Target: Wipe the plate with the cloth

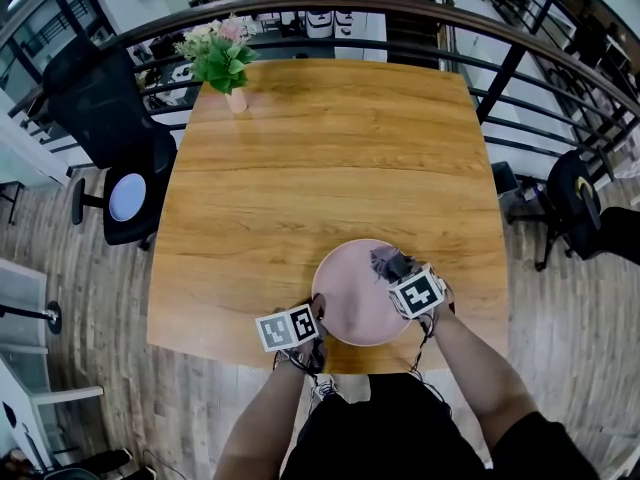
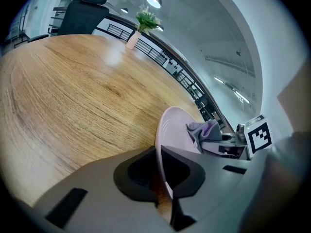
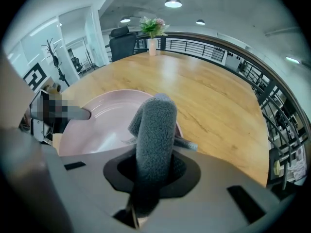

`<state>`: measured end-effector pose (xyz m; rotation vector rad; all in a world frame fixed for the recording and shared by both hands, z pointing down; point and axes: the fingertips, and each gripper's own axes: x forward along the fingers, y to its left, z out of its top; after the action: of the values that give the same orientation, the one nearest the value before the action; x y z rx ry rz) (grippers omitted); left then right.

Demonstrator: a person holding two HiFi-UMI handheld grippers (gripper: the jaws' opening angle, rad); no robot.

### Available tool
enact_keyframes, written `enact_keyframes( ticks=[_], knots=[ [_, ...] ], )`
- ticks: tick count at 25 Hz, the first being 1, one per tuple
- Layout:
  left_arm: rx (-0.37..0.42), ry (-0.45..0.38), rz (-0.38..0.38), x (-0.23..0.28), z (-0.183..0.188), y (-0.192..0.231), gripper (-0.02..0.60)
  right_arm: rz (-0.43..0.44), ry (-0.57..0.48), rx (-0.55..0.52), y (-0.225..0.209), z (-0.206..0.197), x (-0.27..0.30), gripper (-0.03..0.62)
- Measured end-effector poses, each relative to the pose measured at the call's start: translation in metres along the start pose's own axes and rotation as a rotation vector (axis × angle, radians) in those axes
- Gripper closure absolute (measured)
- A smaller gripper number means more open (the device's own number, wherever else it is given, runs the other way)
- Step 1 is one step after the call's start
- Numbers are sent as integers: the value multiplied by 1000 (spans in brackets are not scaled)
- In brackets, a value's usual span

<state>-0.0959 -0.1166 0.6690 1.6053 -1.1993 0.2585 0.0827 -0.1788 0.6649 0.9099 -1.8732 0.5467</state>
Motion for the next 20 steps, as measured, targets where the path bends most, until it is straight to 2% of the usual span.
enact_keyframes(
  ticks=[8, 13, 17, 20],
  knots=[
    [3, -2, -3, -1, -1, 2, 548, 10, -259, 136, -11, 32, -19, 520],
    [-14, -6, -61, -5, -1, -2, 540, -12, -411, 187, -22, 49, -57, 522],
    [35, -46, -87, -18, 0, -6, 523, -28, -484, 208, -22, 51, -84, 522],
    [94, -93, -62, -37, 11, -3, 523, -47, -523, 204, -15, 53, -104, 522]
  ],
)
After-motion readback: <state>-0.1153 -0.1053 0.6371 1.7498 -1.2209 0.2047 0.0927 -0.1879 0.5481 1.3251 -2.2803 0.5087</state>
